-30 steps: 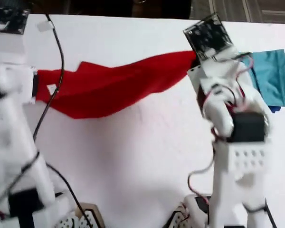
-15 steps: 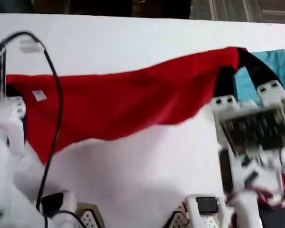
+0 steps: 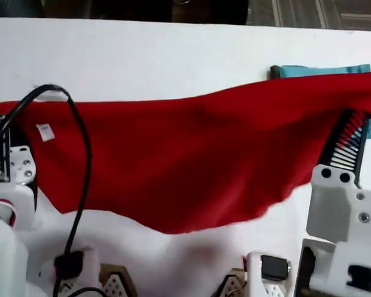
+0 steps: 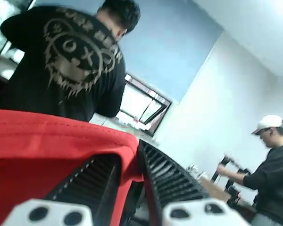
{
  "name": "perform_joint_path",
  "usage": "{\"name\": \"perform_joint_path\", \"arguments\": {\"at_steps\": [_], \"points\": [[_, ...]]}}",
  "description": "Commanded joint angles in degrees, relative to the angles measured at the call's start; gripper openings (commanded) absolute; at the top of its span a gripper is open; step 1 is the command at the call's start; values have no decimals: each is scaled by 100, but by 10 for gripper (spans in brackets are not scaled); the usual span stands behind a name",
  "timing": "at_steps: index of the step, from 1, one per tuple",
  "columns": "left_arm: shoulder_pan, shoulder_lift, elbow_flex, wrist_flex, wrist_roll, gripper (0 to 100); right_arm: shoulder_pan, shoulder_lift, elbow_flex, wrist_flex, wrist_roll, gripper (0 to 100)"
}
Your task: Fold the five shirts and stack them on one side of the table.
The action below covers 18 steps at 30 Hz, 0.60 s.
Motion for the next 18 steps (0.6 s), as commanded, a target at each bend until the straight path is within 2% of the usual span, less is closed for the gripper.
{"name": "perform_joint_path", "arguments": {"at_steps": [1, 11, 18], "points": [[18, -9, -84, -132, 53, 24, 127, -75, -185, -400, 44, 18], [-9, -765, -75, -132, 53, 24, 127, -1007, -281, -40, 53, 18], [-9, -897, 4, -79, 53, 24, 110, -1059, 18, 145, 53, 18]]}}
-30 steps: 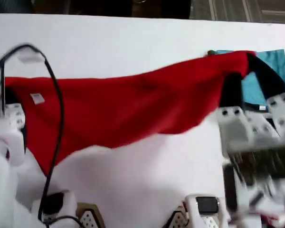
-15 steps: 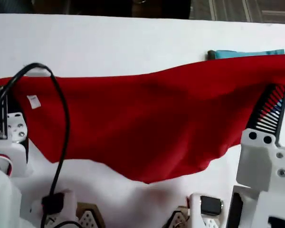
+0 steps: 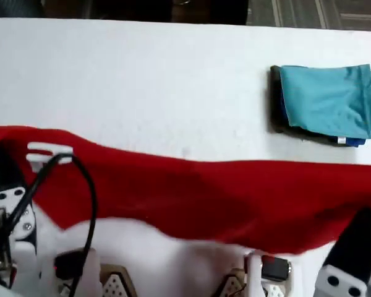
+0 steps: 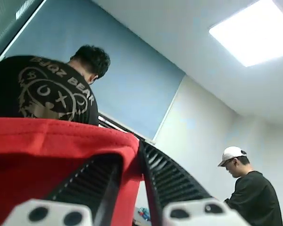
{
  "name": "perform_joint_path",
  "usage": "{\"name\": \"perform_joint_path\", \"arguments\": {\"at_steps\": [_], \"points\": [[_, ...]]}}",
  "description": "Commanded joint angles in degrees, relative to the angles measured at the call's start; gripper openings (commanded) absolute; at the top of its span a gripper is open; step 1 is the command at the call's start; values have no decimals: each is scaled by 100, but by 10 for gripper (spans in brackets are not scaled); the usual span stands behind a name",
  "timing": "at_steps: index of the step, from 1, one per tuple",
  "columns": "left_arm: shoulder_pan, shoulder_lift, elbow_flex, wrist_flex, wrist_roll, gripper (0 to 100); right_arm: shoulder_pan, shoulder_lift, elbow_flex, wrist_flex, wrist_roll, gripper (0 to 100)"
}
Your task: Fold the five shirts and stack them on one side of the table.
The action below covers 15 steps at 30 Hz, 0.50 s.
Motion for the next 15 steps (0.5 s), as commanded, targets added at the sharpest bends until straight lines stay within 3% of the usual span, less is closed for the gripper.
{"name": "perform_joint_path", "arguments": {"at_steps": [1, 6, 15], "points": [[0, 9, 198, -132, 35, 24, 48, 13, 387, -92, 53, 18], [18, 18, 1719, -826, 9, 24, 40, 13, 2119, -884, 53, 18], [70, 141, 4769, -3763, 9, 24, -549, 13, 5873, -3301, 53, 18]]}}
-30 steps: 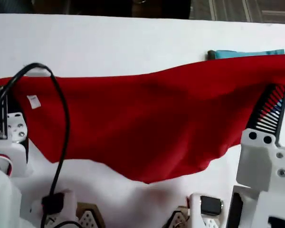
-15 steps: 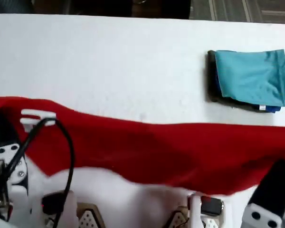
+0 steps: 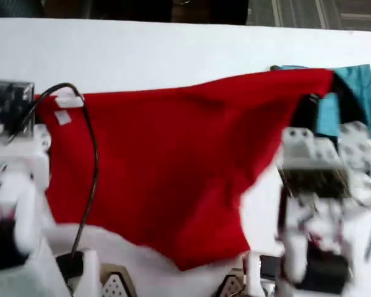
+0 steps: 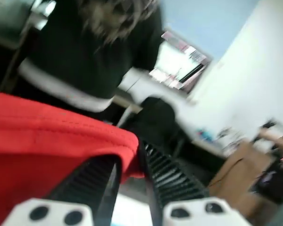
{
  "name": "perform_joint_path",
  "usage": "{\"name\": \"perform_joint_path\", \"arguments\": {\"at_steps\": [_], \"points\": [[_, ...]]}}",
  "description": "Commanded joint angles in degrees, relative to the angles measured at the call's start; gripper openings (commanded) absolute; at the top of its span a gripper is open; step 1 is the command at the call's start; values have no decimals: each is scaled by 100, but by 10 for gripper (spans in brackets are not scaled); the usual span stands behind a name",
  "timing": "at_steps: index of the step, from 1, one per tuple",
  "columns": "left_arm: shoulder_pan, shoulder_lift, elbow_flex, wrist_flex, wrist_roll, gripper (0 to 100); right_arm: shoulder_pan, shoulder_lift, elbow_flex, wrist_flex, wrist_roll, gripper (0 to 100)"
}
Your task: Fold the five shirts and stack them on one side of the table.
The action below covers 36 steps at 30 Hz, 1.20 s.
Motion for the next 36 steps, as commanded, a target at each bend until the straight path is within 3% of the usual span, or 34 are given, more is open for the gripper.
{"name": "perform_joint_path", "arguments": {"at_steps": [1, 5, 9, 15, 21, 36], "points": [[97, 273, 892, -1248, 9, 24, -242, 4, 1099, -1200, 53, 18], [325, 1310, 989, -1881, -167, 24, -347, 593, 1354, -1930, 53, 18], [431, 2567, 259, -1943, -193, 24, -338, 1736, 747, -2018, 53, 18], [396, 4290, -1481, -1582, -193, 24, -347, 3653, -888, -1895, 35, 18], [202, 5565, -3213, -800, -202, 24, -558, 5349, -2787, -848, 26, 18], [9, 8343, -5147, -607, -211, 24, -1174, 9305, -5248, -426, 0, 18]]}}
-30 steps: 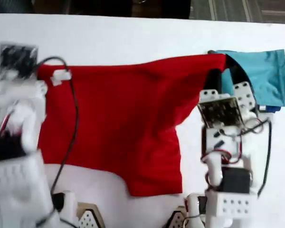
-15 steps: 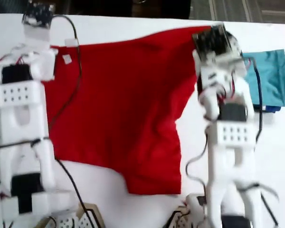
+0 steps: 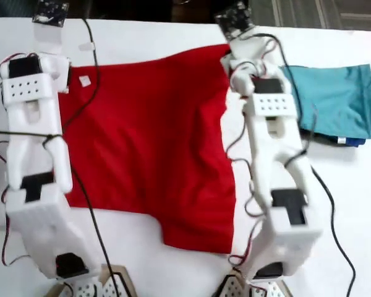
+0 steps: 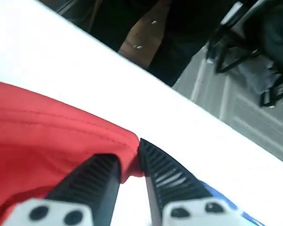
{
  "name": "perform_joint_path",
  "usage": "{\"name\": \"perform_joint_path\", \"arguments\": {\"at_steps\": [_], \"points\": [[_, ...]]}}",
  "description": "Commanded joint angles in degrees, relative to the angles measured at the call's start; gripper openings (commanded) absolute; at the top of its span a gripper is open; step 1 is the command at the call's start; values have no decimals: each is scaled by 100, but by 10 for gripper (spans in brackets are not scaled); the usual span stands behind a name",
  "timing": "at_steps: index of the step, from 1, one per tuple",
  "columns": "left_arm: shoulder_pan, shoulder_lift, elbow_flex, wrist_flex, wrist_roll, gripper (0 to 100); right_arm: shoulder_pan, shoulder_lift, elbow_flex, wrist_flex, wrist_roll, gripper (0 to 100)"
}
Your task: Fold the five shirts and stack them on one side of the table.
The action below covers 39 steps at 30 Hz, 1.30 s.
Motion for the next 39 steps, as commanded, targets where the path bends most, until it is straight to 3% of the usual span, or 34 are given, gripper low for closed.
{"name": "perform_joint_path", "arguments": {"at_steps": [1, 11, 17, 26, 32, 39], "points": [[-202, 352, -690, 44, -79, 24, -136, 541, -888, 22, 0, 18], [-105, 1582, -1604, 695, -70, 24, -338, 2290, -2092, 593, 9, 18], [88, 1785, -2668, 1503, -70, 24, -127, 2246, -3033, 1842, 0, 18], [492, 1741, -4171, 3736, -396, 24, 75, 1622, -4343, 4576, 0, 18], [62, 923, -3327, 3727, -501, 24, 66, 1138, -4765, 5921, 0, 18], [-123, -695, -514, 3692, -1081, 24, -259, 602, -4686, 7292, -9, 19]]}}
